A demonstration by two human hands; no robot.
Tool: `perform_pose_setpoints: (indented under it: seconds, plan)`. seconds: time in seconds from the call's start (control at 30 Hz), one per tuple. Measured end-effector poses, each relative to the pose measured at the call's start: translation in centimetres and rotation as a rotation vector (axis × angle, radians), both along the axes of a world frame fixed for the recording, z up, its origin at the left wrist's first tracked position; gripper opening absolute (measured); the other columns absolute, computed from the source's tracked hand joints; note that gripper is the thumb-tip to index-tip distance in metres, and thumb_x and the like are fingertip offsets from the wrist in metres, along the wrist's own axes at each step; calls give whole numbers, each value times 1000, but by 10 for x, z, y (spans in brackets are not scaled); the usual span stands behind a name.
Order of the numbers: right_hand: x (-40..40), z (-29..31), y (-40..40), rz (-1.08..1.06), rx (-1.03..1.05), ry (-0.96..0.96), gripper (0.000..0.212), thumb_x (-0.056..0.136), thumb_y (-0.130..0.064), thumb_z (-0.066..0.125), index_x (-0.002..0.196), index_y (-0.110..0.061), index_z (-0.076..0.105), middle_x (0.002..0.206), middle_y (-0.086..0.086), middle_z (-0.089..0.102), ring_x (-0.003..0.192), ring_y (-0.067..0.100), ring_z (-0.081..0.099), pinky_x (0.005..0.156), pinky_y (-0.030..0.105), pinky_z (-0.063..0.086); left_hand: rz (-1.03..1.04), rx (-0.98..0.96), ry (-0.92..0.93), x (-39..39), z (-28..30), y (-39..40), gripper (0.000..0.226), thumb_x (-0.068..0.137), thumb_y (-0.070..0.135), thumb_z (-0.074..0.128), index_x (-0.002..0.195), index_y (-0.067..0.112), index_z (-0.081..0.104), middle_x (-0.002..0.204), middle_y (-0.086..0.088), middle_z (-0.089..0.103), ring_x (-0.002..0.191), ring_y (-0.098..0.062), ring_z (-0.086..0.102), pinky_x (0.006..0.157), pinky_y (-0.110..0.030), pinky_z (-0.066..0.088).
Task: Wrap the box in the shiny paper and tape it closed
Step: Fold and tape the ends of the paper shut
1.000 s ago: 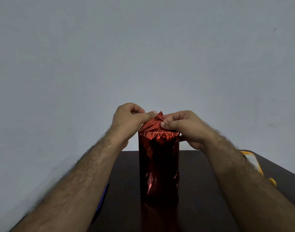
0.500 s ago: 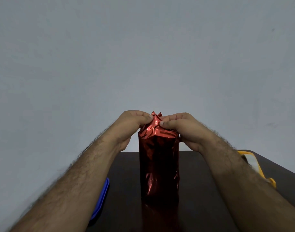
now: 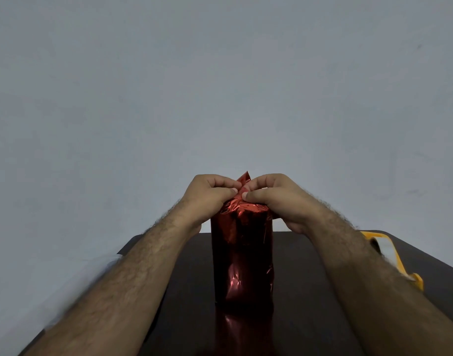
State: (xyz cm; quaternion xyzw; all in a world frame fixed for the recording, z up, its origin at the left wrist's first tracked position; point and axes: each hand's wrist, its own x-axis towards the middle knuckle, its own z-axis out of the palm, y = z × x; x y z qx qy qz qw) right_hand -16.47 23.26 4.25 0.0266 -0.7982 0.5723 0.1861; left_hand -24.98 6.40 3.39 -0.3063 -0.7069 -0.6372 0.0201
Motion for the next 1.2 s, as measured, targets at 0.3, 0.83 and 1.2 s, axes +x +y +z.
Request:
perform_pose_setpoints:
  seconds: [0.3, 0.83, 1.2]
  plan:
    - [0, -2, 3, 53, -31, 50, 34, 93, 0, 72, 121, -20, 67, 135, 0, 65, 88, 22, 73, 70, 36, 55, 139, -8, -8, 2, 1, 7, 19, 94, 7, 63, 82, 12, 78, 80, -5, 76, 73, -14, 69, 64, -26, 52]
    - [-1, -6, 21, 18, 221, 170, 24, 100, -7, 67, 103, -21, 85, 127, -5, 65, 120, 14, 67, 101, 57, 58, 61, -253, 642, 7, 5, -19, 34, 86, 18, 57, 96, 33, 86, 89, 23, 79, 89, 1, 73, 84, -26, 58]
    - [-4, -9, 28, 28, 230, 123, 25, 107, -22, 61, 108, -29, 85, 138, -8, 59, 127, 19, 64, 99, 54, 60, 220, -666, 923, 8, 8, -22, 52, 97, 38, 30, 116, 44, 78, 89, 21, 65, 113, 0, 49, 101, -33, 12]
